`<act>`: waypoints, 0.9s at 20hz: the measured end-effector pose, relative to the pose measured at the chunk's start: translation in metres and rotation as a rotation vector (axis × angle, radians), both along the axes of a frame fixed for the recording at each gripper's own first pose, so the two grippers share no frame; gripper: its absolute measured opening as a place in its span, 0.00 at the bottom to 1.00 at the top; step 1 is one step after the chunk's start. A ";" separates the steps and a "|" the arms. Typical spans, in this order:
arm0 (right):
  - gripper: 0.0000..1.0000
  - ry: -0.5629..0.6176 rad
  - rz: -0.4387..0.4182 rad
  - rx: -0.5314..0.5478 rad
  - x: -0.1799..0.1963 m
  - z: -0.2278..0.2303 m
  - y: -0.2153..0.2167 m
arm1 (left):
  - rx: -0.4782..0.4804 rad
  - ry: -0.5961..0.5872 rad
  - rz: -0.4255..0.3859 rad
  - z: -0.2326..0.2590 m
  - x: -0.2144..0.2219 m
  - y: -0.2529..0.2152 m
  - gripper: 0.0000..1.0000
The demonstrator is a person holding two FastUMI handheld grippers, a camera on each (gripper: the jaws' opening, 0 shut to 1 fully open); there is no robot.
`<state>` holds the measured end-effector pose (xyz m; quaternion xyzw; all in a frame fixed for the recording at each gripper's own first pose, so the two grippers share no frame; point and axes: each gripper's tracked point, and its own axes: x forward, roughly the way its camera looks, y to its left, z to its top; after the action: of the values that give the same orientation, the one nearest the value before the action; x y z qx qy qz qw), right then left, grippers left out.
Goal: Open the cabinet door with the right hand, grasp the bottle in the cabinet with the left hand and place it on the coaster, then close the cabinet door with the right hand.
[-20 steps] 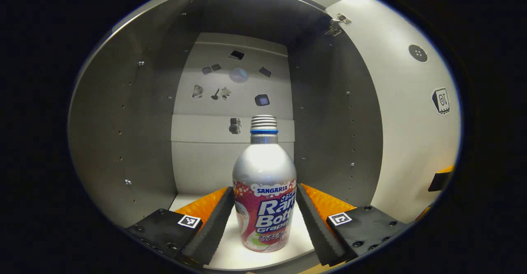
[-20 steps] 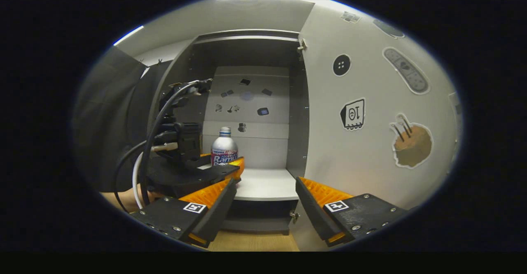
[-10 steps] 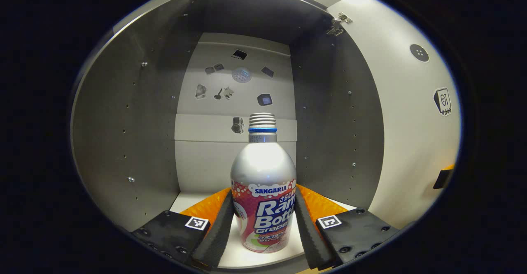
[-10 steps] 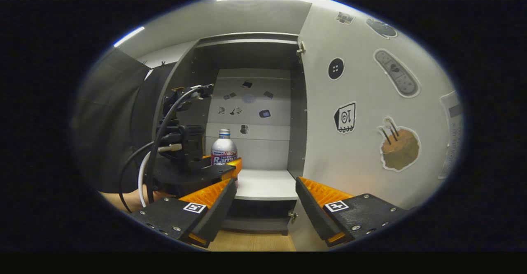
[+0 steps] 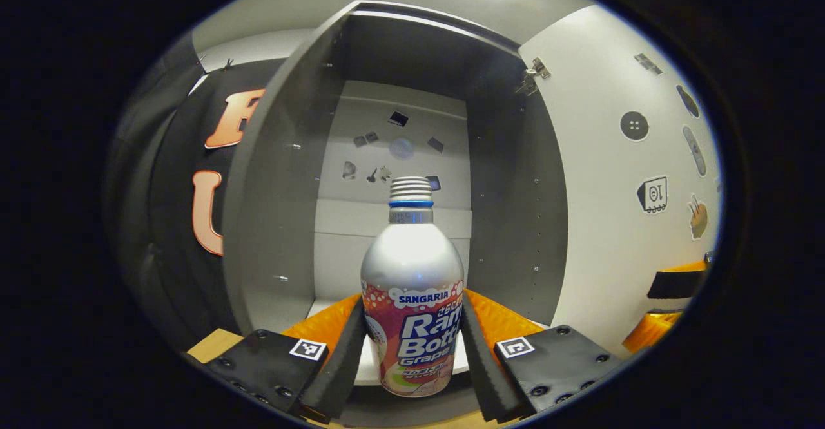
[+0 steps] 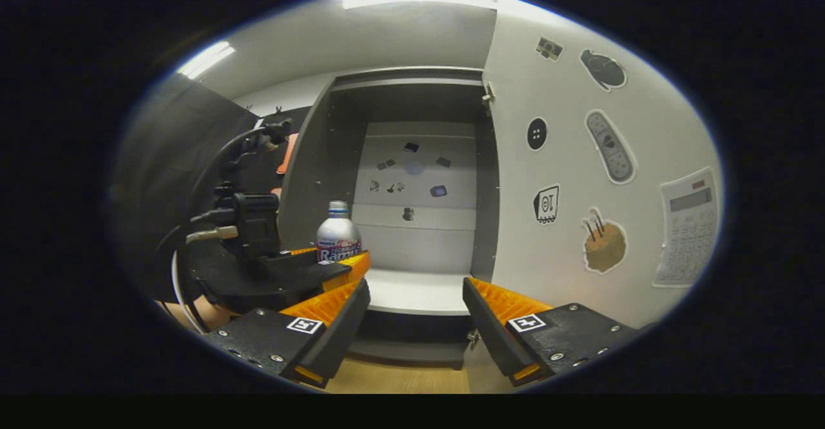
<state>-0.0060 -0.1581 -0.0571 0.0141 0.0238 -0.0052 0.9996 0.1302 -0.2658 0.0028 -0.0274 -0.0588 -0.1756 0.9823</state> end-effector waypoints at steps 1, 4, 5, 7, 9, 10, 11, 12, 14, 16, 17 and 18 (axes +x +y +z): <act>0.89 -0.004 0.011 0.000 -0.003 -0.001 0.004 | 0.011 -0.009 0.014 -0.001 -0.013 0.011 0.82; 0.89 0.011 0.005 -0.003 -0.016 -0.004 0.014 | 0.023 -0.019 0.034 -0.006 -0.048 0.033 0.82; 0.89 0.006 0.009 -0.003 -0.021 0.000 0.021 | 0.024 -0.023 0.034 -0.008 -0.059 0.040 0.82; 0.89 -0.005 0.010 -0.012 -0.033 0.007 0.034 | 0.036 -0.025 0.029 -0.013 -0.078 0.052 0.81; 0.89 -0.016 -0.008 -0.020 -0.042 0.013 0.046 | 0.051 -0.027 0.018 -0.017 -0.096 0.065 0.81; 0.89 -0.018 -0.016 -0.016 -0.048 0.014 0.055 | 0.058 -0.027 0.011 -0.019 -0.104 0.072 0.81; 0.86 -0.014 -0.019 -0.008 -0.055 0.014 0.066 | 0.062 -0.025 0.006 -0.019 -0.111 0.079 0.81; 0.89 -0.009 -0.021 0.000 -0.063 0.014 0.077 | 0.061 -0.016 -0.002 -0.020 -0.121 0.086 0.81; 0.89 -0.010 -0.041 0.003 -0.079 0.018 0.096 | 0.054 -0.008 -0.016 -0.021 -0.139 0.101 0.81; 0.89 0.001 -0.072 -0.007 -0.098 0.018 0.112 | 0.051 -0.008 -0.031 -0.019 -0.158 0.118 0.81; 0.89 0.013 -0.085 -0.016 -0.109 0.018 0.121 | 0.050 -0.008 -0.040 -0.019 -0.167 0.127 0.81; 0.89 0.021 -0.098 -0.027 -0.118 0.019 0.128 | 0.048 -0.008 -0.045 -0.018 -0.174 0.136 0.81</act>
<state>-0.1241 -0.0303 -0.0377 0.0019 0.0337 -0.0546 0.9979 -0.0437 -0.1302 -0.0149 -0.0047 -0.0580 -0.1993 0.9782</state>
